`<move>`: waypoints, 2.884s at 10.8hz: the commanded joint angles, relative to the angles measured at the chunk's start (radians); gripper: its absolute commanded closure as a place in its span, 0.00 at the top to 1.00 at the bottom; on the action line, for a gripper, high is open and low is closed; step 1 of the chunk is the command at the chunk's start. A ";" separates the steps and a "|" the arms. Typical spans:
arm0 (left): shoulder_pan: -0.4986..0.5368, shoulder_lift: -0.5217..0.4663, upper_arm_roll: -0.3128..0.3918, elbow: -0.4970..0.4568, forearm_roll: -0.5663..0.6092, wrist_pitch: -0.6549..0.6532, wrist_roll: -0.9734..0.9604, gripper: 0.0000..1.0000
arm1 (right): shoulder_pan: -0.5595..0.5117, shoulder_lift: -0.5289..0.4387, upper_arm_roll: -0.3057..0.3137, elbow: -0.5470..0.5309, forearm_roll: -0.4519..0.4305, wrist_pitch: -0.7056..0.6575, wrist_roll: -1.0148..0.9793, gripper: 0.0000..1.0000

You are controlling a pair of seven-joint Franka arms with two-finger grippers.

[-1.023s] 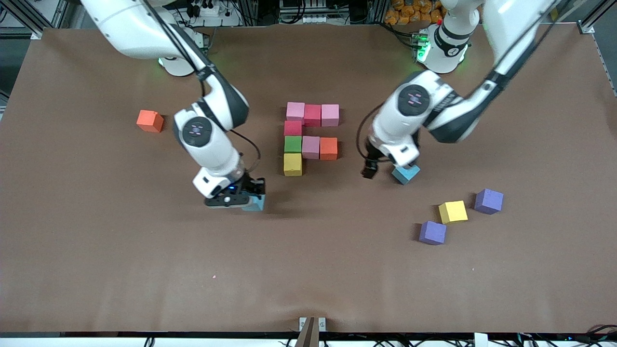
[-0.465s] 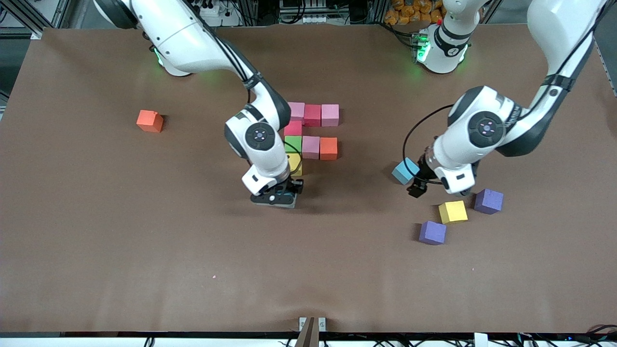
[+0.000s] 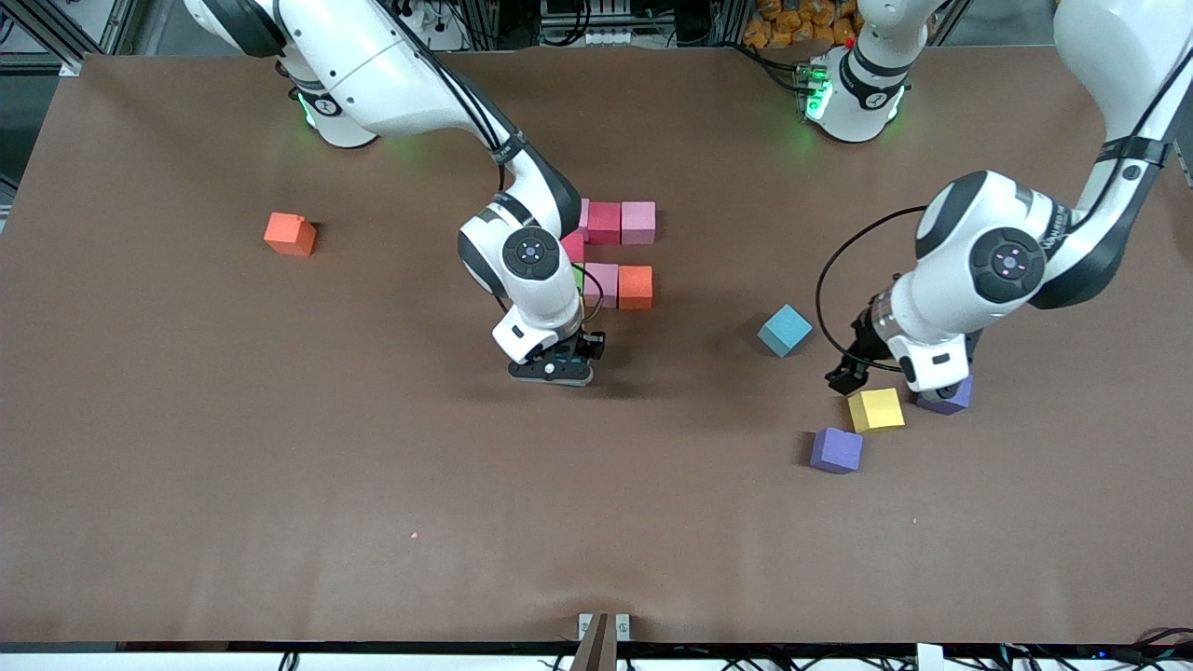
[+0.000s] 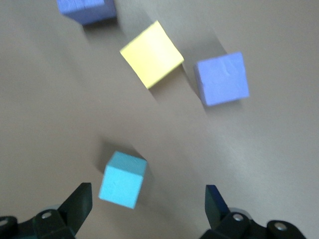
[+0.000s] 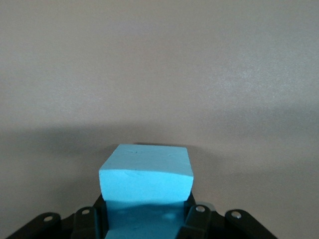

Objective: Arrange 11 blocks into digit 3
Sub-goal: 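Lower the cyan cube below yellow while the left gripper reaches another cyan, then grasp the second cyan cube with the left gripper while the right gripper releases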

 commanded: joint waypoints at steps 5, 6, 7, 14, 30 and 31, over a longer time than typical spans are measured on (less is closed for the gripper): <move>0.116 0.034 -0.006 -0.063 0.059 -0.042 0.256 1.00 | 0.026 -0.006 -0.012 -0.046 0.016 -0.008 0.000 0.38; 0.113 0.037 -0.006 -0.066 0.060 -0.041 0.256 1.00 | 0.026 -0.006 -0.012 -0.046 0.017 -0.009 0.000 0.39; 0.101 0.048 -0.006 -0.077 0.059 -0.036 0.254 1.00 | 0.028 -0.012 -0.009 -0.046 0.016 -0.034 -0.001 0.40; 0.007 0.049 -0.009 -0.241 0.060 0.159 0.121 1.00 | 0.051 -0.017 -0.009 -0.044 0.016 -0.080 -0.003 0.42; -0.025 0.078 0.038 -0.348 0.195 0.312 0.003 1.00 | -0.003 -0.223 -0.029 -0.046 0.021 -0.187 -0.003 1.00; -0.025 0.077 0.037 -0.345 0.191 0.311 0.003 1.00 | -0.035 -0.284 -0.031 -0.046 0.019 -0.253 -0.001 1.00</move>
